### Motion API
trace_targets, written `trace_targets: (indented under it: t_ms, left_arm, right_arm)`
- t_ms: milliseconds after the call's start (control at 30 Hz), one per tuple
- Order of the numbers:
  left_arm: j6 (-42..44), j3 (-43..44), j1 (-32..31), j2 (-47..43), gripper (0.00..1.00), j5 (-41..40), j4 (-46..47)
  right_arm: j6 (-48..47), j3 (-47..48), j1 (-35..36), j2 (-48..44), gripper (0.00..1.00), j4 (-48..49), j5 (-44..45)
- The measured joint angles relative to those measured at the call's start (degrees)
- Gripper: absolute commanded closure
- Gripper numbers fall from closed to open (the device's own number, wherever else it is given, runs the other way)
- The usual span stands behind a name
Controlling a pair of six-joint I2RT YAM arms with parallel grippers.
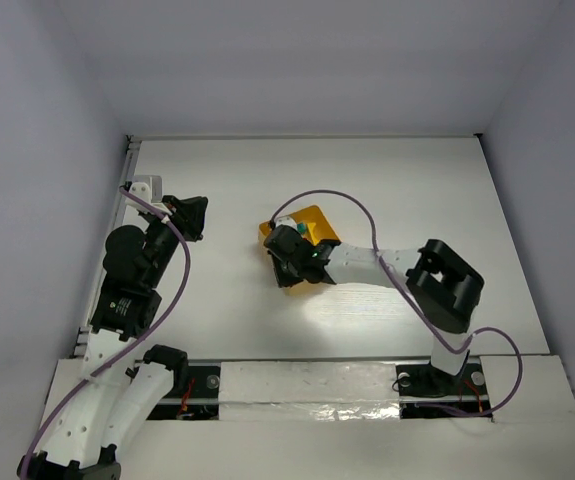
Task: Build the wood block tower
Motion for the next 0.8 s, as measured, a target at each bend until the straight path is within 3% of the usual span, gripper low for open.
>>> trace_targets:
  t_ms: [200, 367, 600, 800]
  left_arm:
    - [0.0, 0.0, 0.0, 0.0, 0.91, 0.0, 0.0]
    - [0.0, -0.3, 0.0, 0.0, 0.91, 0.0, 0.0]
    - [0.0, -0.3, 0.0, 0.2, 0.91, 0.2, 0.0]
    - [0.0, -0.3, 0.0, 0.8, 0.91, 0.2, 0.0]
  right_arm:
    - [4.6, -1.7, -0.8, -11.3, 1.0, 3.6, -9.6]
    - [11.3, -8.1, -4.7, -18.3, 1.0, 14.8, -21.5]
    - [24.3, -20.1, -12.5, -19.5, 1.0, 31.4, -34.2]
    - [36.2, -25.0, -14.5, -18.4, 1.0, 49.4, -41.8]
